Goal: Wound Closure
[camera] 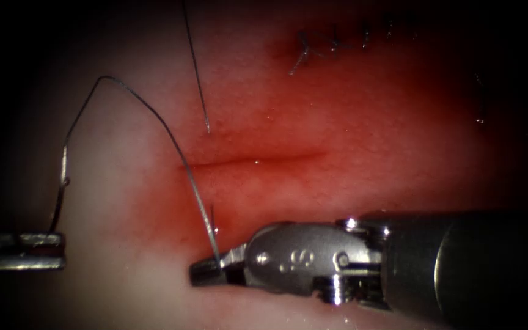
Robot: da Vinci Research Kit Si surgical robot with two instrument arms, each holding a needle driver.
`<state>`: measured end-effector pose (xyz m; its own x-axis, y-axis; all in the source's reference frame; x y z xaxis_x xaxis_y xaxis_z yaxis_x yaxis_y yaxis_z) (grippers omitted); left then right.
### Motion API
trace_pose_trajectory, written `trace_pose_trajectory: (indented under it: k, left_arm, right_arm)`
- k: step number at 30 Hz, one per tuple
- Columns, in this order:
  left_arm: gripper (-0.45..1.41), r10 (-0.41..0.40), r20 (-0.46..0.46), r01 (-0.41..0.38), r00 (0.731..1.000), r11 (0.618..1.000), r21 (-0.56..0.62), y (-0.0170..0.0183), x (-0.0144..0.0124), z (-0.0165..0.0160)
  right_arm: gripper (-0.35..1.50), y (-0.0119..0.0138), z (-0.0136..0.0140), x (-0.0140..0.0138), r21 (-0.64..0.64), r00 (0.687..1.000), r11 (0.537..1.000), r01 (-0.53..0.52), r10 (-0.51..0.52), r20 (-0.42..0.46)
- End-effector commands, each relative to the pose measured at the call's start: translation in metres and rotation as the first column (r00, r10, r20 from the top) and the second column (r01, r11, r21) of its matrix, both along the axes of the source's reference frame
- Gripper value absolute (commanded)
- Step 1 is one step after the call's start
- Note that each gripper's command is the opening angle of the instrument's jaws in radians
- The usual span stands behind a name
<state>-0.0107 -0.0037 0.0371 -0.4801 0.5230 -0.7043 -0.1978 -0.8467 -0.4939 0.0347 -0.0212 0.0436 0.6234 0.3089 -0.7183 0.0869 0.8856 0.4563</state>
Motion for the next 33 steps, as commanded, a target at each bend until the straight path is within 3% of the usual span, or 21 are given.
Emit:
trace_pose_trajectory:
  k: [1,6,10,13,14,21,33]
  left_arm:
    - [-0.45,0.009,-0.006,-0.009,1.0,1.0,0.001,-0.0003,-0.0005,0.0005]
    - [-0.45,0.021,-0.013,-0.021,1.0,1.0,0.004,-0.0005,-0.0002,0.0004]
    - [-0.45,0.038,-0.015,-0.038,0.999,0.999,0.008,-0.0007,0.0006,0.0002]
    - [-0.45,0.054,-0.061,-0.055,0.997,0.999,0.0,-0.0006,0.0029,-0.0001]
    - [-0.45,0.049,-0.078,-0.05,0.996,0.999,-0.007,-0.0004,0.0037,-0.0002]
    - [-0.45,0.001,-0.192,-0.011,0.981,0.999,-0.052,0.0012,0.0079,0.0002]
    - [-0.45,-0.029,-0.256,0.007,0.966,0.996,-0.086,0.002,0.0084,0.004]
  right_arm:
    - [-0.35,-0.0021,-0.0019,0.0019,0.028,1.0,0.999,0.031,-0.031,-0.001]
    - [-0.35,-0.0039,-0.0039,0.0039,0.068,0.998,0.996,0.061,-0.059,-0.028]
    - [-0.35,-0.0038,-0.004,0.0052,0.065,0.998,0.997,0.051,-0.048,-0.049]
    - [0.61,-0.0019,-0.003,0.0057,0.021,0.999,1.0,-0.018,0.019,-0.046]
    - [0.79,-0.0012,-0.0025,0.0054,-0.01,0.998,0.999,-0.038,0.038,-0.052]
    - [0.96,0.0027,-0.0001,0.0031,-0.105,0.988,0.986,-0.128,0.117,-0.105]
    - [0.99,0.006,0.0051,-0.0007,-0.252,0.986,0.953,-0.165,0.157,-0.054]
